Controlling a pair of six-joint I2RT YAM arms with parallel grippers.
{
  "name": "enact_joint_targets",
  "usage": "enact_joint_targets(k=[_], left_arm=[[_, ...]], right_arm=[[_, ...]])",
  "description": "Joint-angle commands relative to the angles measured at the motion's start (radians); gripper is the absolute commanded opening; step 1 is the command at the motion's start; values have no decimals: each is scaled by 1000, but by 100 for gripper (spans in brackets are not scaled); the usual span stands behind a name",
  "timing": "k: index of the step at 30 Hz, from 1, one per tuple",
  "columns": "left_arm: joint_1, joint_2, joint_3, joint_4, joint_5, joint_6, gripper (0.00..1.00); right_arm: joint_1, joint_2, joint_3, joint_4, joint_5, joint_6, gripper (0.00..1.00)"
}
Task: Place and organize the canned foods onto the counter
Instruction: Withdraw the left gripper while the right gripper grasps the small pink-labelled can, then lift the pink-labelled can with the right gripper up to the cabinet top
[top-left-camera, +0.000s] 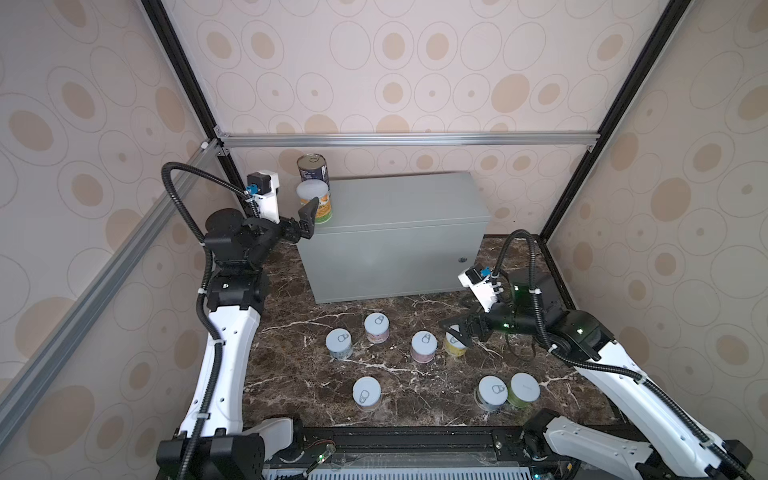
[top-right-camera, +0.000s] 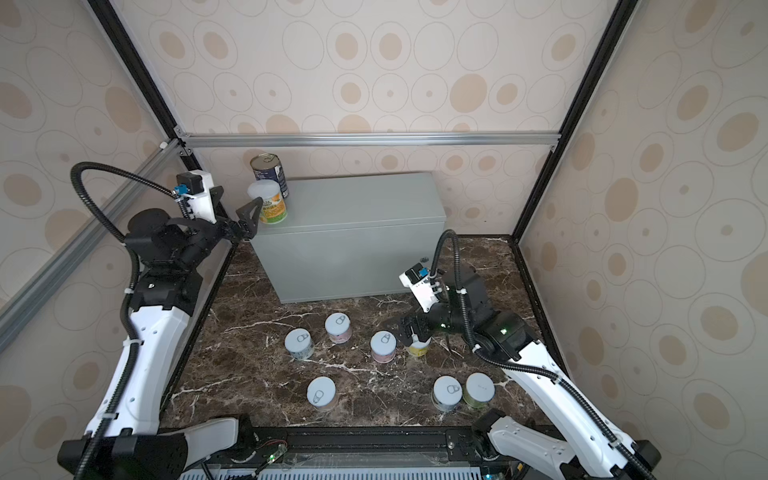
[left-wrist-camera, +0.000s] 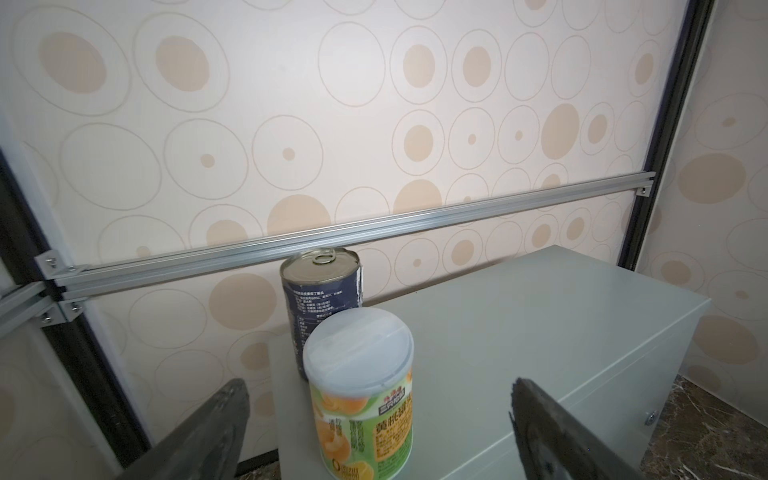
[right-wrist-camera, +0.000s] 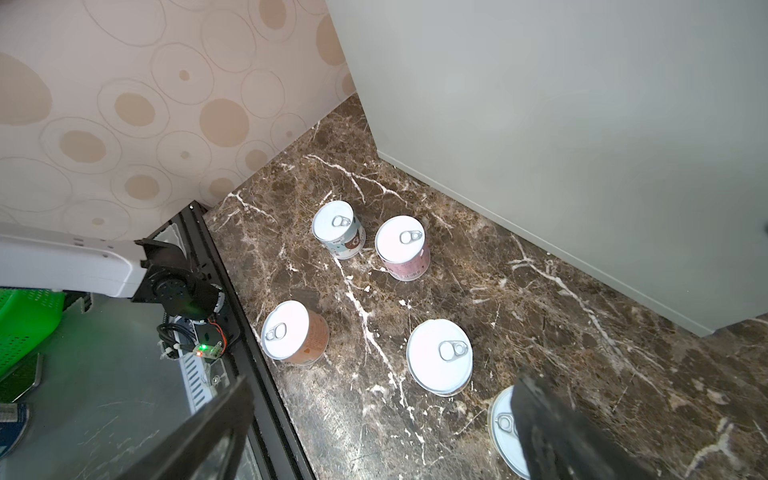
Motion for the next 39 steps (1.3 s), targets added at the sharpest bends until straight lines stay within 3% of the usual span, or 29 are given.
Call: enact_joint_targets(k=[1,7,19,26,39], left_arm=[[10,-43,36,-162,-89,0,98],[10,-133,-11,-300,-157,6,98],[10,-378,-283,-336,-160,-109,98],[6,-406,-329,-360,-167,-98,98],[-12,-406,-359,-323,-132,-111,98]], right_arm=[[75,52,-37,81,101,42,100],[183,214,-68,180,229,105,100],[283,604,43,259,282,191,99],[292,792,113,359,294,245,100],[292,1039,325,362,406,255,96]])
